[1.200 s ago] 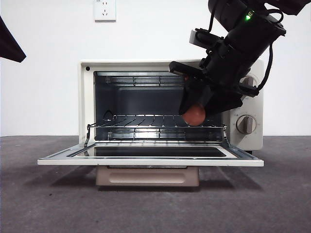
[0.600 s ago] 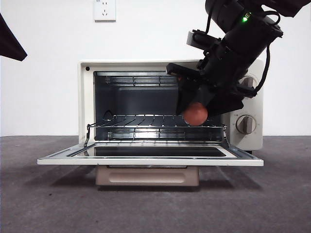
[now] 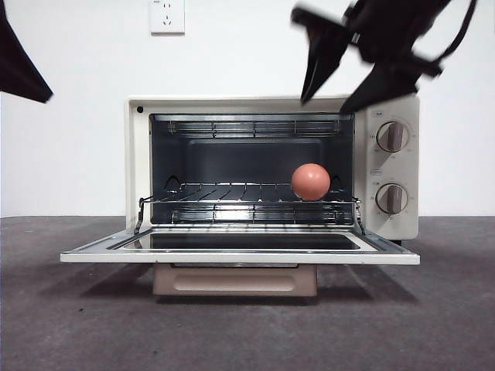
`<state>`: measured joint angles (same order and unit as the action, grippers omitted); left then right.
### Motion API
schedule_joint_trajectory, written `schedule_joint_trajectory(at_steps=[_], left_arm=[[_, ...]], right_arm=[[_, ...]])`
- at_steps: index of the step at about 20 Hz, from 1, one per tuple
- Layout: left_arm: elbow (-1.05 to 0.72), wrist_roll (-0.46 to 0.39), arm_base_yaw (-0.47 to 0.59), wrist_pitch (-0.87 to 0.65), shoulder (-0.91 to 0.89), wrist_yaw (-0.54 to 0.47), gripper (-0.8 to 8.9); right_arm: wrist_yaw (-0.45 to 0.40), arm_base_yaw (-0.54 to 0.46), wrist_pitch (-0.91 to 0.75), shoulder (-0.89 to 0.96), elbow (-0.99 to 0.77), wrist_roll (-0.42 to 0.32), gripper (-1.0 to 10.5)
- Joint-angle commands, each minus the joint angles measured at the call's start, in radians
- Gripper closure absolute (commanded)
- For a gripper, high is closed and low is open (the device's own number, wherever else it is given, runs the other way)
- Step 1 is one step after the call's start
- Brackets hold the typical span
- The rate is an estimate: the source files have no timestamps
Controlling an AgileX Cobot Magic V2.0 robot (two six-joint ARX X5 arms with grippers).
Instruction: Eggoven
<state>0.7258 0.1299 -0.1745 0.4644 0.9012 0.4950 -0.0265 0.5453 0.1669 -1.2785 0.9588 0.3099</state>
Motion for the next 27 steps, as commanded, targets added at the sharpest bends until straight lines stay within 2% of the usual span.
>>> schedule_joint_trajectory(at_steps=[1,8,14,18,27], left_arm=[[-0.017,0.015,0.020,-0.067,0.087,-0.005,8.08],[-0.045,0.044,0.052,-0.233,0.327,0.003,8.08],[-0.045,0.064,0.052,-0.350,0.515,0.003,8.08],[-0.045,0.074,0.050,-0.409,0.608,0.014,8.08],[-0.045,0.100,0.030,-0.517,0.742,0.121,8.08]], right_arm=[[0.000,0.015,0.071,0.094,0.012,-0.032,6.5],[0.000,0.023,0.231,0.300,0.012,-0.061,6.5],[0.000,0.023,0.300,0.408,0.012,-0.063,6.5],[0.000,0.023,0.309,0.449,0.012,-0.063,6.5],[0.000,0.023,0.317,0.463,0.012,-0.063,6.5]])
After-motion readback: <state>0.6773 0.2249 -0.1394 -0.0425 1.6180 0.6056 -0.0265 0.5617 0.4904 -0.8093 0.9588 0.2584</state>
